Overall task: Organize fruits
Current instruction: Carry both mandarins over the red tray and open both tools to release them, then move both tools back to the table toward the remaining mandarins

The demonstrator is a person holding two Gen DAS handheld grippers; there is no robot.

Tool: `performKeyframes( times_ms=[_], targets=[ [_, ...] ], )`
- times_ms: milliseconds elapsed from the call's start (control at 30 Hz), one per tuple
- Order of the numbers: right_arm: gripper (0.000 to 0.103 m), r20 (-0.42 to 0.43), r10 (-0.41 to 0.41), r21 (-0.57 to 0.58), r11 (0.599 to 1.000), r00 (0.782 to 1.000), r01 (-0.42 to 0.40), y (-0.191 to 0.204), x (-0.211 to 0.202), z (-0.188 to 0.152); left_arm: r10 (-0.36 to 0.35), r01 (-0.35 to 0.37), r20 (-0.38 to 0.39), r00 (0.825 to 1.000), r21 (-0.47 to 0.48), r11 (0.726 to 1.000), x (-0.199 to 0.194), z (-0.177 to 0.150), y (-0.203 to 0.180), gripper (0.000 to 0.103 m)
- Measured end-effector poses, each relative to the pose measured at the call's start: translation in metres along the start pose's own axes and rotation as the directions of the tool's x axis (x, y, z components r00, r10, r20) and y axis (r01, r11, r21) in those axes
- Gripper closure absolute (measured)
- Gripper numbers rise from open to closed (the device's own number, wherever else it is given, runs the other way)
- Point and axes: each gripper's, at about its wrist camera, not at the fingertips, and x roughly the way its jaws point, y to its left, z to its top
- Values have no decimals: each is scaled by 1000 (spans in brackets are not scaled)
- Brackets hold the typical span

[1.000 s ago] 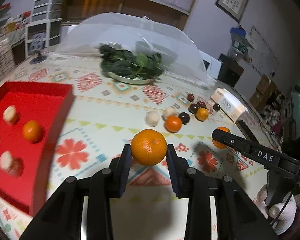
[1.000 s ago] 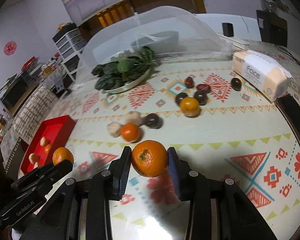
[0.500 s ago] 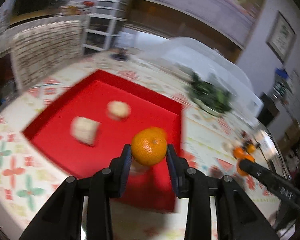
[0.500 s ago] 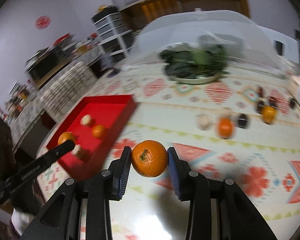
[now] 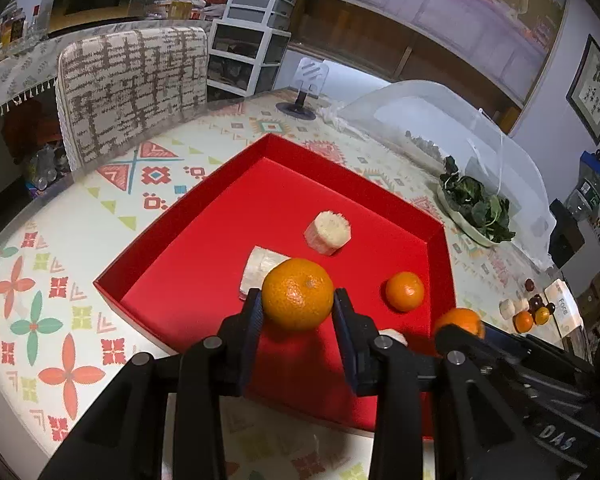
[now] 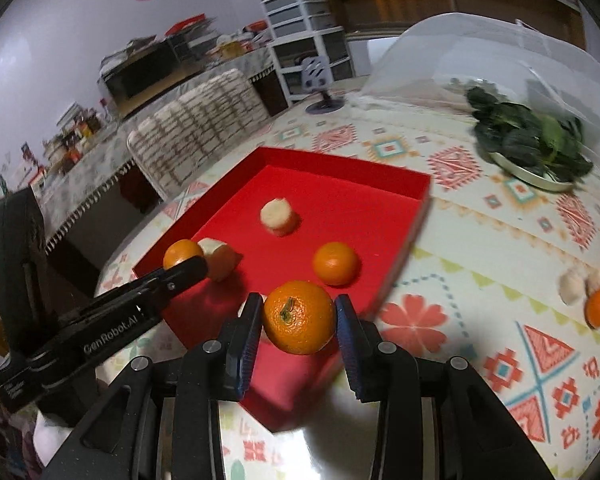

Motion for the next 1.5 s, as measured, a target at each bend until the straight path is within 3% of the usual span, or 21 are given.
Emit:
performKeyframes(
  times_ms=[233,500,667,1033,1133,1500],
  targets=[
    [63,-35,-19,5,1000,999,19,-2,25,4,4,-4,7,1000,-22,1000,1,2,8,67],
    [60,-12,-25,22,999,1000,25,-5,26,10,-4,6,36,999,-34,999,-6,3,7,45],
    [55,11,-22,24,999,1000,22,-5,20,15,-4,6,44,999,-45,999,-12,4,7,41],
    [53,62,-15,76,997,998,10,-21,-11,12,-20,23,74,997,-38,999,-33,6,-7,30],
    [47,74,-14,87,996,997,8,-26,-22,7,-29,32,86,996,-38,999,-43,6,-13,24],
    [43,131,-40,156,988,991,19,-59,-69,-22,-78,73,105,991,51,996,-72,-7,-65,23]
  ],
)
